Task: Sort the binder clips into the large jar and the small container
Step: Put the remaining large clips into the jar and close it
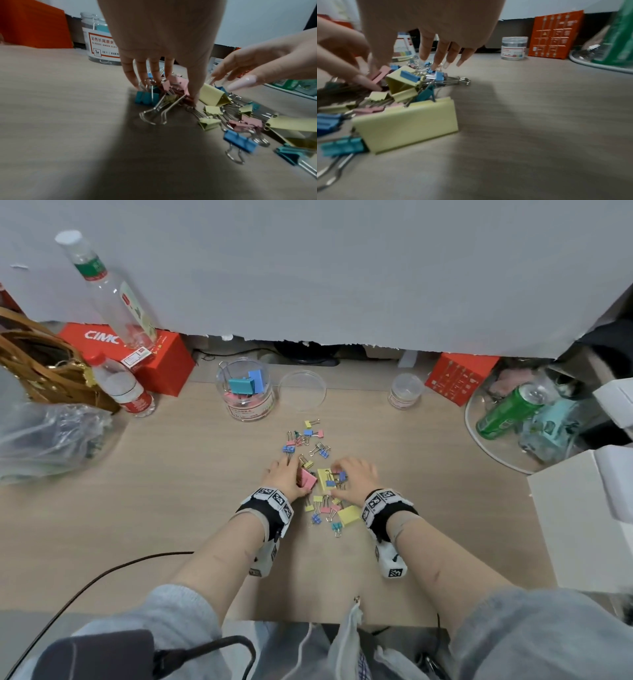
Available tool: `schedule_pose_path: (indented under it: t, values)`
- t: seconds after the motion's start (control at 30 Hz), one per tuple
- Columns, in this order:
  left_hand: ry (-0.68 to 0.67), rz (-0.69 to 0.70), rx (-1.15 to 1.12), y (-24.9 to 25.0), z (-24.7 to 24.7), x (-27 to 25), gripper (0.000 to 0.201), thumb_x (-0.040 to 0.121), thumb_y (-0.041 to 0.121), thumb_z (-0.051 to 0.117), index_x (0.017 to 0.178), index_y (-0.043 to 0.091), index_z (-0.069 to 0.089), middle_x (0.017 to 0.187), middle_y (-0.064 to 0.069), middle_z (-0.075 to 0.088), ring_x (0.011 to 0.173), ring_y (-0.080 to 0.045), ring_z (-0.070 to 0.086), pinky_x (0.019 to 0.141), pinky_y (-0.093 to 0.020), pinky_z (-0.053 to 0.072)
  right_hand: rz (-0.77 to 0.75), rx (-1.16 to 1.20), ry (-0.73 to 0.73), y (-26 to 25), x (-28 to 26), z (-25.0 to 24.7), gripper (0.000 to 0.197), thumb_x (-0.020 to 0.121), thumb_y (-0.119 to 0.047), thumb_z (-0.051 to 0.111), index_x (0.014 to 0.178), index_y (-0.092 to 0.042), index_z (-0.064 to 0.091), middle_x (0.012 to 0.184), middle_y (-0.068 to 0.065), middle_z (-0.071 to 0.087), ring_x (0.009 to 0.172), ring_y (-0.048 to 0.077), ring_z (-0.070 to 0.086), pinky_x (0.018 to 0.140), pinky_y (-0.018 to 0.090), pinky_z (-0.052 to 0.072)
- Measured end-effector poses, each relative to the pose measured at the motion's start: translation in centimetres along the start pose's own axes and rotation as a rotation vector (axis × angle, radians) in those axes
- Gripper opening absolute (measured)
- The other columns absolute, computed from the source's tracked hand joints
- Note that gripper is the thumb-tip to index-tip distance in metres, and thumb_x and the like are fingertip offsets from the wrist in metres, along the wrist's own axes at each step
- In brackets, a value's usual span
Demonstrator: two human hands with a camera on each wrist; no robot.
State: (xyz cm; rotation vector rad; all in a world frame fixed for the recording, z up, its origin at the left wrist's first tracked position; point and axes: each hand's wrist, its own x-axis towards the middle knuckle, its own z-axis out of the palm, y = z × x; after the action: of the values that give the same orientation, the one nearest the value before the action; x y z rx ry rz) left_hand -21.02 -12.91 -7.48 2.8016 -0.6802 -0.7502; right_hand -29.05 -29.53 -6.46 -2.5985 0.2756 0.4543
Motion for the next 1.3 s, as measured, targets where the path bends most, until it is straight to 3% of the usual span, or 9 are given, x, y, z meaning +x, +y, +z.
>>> schedule_pose_path:
  t: [0.17,0.37,0.73,0.83,0.9,1.0,1.17,1.23,1.3]
  values:
    - [0.077,-0.038,-0.038,0.6,1.1,0.3,0.058,0.077,0.04,0.06,0.124,0.012,0.038,0.128,-0.01,0.046,0.117,-0.03,0.044,0.096,-0.041,0.038,-0.094,-0.165,-0.066,-1.2,0.8,0.8,0.074,0.082,-0.034,0.064,0.144,-0.028,0.024,0.149,-0.005,0.03,0.137,0.018,0.024,0.107,0.038,0.02]
    - [0.096,-0.066,-0.128,1.1,0.8,0.5,0.055,0.074,0.034,0.062,0.12,0.013,0.039,0.124,-0.009,0.048,0.115,-0.029,0.045,0.096,-0.042,0.035,-0.12,-0.291,-0.023,-2.4,2.0,0.4,0.059,0.086,-0.027,0.058,0.139,-0.022,0.034,0.143,0.0,0.041,0.131,0.021,0.033,0.108,0.038,0.019]
    - [0.165,-0.131,-0.67,1.3,-2.3,0.5,0.061,0.065,0.036,0.063,0.12,0.016,0.044,0.121,-0.009,0.058,0.109,-0.029,0.055,0.097,-0.045,0.044,0.12,0.314,0.236,-1.7,2.3,-1.7,0.053,0.081,-0.037,0.065,0.129,-0.027,0.044,0.127,-0.001,0.057,0.123,0.02,0.044,0.103,0.036,0.027]
    - [0.194,-0.132,-0.894,1.5,-3.6,0.4,0.052,0.078,0.011,0.065,0.124,0.005,0.041,0.127,-0.017,0.053,0.11,-0.029,0.054,0.098,-0.045,0.046,0.195,0.685,0.267,-1.7,2.1,-2.7,0.056,0.081,-0.026,0.069,0.13,-0.017,0.043,0.128,-0.002,0.053,0.119,0.016,0.049,0.093,0.02,0.041]
    - [0.215,-0.155,-1.006,1.4,-4.2,0.4,0.048,0.082,-0.001,0.057,0.127,0.0,0.039,0.13,-0.02,0.05,0.103,-0.025,0.052,0.09,-0.039,0.048,0.24,0.867,0.281,-1.7,1.9,-3.1,0.055,0.083,-0.016,0.067,0.131,-0.01,0.041,0.127,0.002,0.051,0.118,0.016,0.049,0.09,0.018,0.042]
    - [0.226,-0.212,-1.235,1.2,-4.5,0.6,0.049,0.084,-0.011,0.047,0.131,-0.001,0.035,0.125,-0.018,0.05,0.082,-0.016,0.054,0.067,-0.025,0.047,0.323,1.041,0.34,-1.4,1.8,-3.3,0.048,0.085,-0.008,0.061,0.128,-0.006,0.041,0.131,0.014,0.053,0.111,0.018,0.052,0.097,0.032,0.042]
    - [0.155,-0.26,-1.373,0.9,-4.3,1.2,0.04,0.09,-0.008,0.043,0.128,0.005,0.038,0.095,-0.005,0.05,0.073,-0.013,0.053,0.06,-0.02,0.051,0.423,1.073,0.322,-0.5,1.6,-4.0,0.052,0.09,-0.009,0.05,0.14,-0.008,0.034,0.135,0.011,0.049,0.121,0.027,0.05,0.079,0.024,0.04]
    - [0.084,-0.274,-1.451,0.7,-3.7,1.6,0.04,0.093,-0.004,0.041,0.132,-0.009,0.035,0.087,-0.006,0.053,0.082,-0.021,0.057,0.069,-0.024,0.052,0.443,1.076,0.305,-0.2,1.8,-3.7,0.051,0.092,-0.011,0.049,0.141,-0.007,0.036,0.138,0.013,0.048,0.126,0.027,0.047,0.09,0.027,0.041]
    - [0.056,-0.295,-1.496,0.8,-3.4,1.6,0.043,0.093,-0.005,0.038,0.136,-0.007,0.035,0.088,-0.01,0.055,0.09,-0.027,0.056,0.082,-0.033,0.049,0.467,1.108,0.312,0.1,2.0,-3.1,0.049,0.092,-0.016,0.05,0.139,-0.005,0.039,0.138,0.013,0.048,0.128,0.026,0.047,0.104,0.03,0.034]
